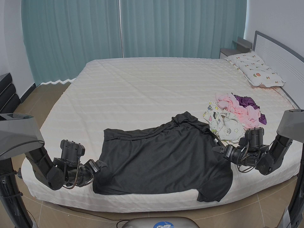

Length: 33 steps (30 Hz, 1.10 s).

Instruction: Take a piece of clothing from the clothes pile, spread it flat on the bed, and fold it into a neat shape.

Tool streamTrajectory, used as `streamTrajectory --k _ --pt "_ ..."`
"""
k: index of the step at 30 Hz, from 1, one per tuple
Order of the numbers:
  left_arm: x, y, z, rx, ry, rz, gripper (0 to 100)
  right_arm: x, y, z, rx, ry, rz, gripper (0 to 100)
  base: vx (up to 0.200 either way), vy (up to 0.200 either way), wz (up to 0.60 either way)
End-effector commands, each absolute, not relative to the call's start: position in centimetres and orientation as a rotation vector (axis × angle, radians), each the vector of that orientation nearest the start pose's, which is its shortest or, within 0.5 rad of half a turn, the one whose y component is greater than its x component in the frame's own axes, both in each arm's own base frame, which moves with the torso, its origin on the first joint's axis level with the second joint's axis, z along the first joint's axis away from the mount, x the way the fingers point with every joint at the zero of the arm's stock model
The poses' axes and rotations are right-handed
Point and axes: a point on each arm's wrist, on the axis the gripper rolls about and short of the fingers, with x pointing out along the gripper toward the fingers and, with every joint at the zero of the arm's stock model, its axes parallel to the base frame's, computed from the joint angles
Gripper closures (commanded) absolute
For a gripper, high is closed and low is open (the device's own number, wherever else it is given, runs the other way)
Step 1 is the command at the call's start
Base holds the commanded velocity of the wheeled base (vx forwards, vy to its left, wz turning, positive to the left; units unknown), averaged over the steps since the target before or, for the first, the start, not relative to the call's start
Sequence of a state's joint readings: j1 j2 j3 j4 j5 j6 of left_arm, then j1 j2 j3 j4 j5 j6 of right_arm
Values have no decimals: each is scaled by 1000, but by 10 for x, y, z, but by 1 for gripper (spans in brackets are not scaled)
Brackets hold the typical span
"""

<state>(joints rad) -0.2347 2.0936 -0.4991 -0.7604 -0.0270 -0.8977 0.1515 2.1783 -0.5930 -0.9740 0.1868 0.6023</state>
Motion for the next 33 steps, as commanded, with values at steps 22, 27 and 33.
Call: streamTrajectory --k 22,27,33 --pt "282 -68 8 -755 875 139 0 322 54 12 588 697 135 0 0 -82 0" --pt "281 -73 9 -770 879 137 0 321 56 12 586 699 141 0 0 0 0" --pt "281 -73 10 -780 873 138 0 321 57 13 585 697 143 0 0 0 0"
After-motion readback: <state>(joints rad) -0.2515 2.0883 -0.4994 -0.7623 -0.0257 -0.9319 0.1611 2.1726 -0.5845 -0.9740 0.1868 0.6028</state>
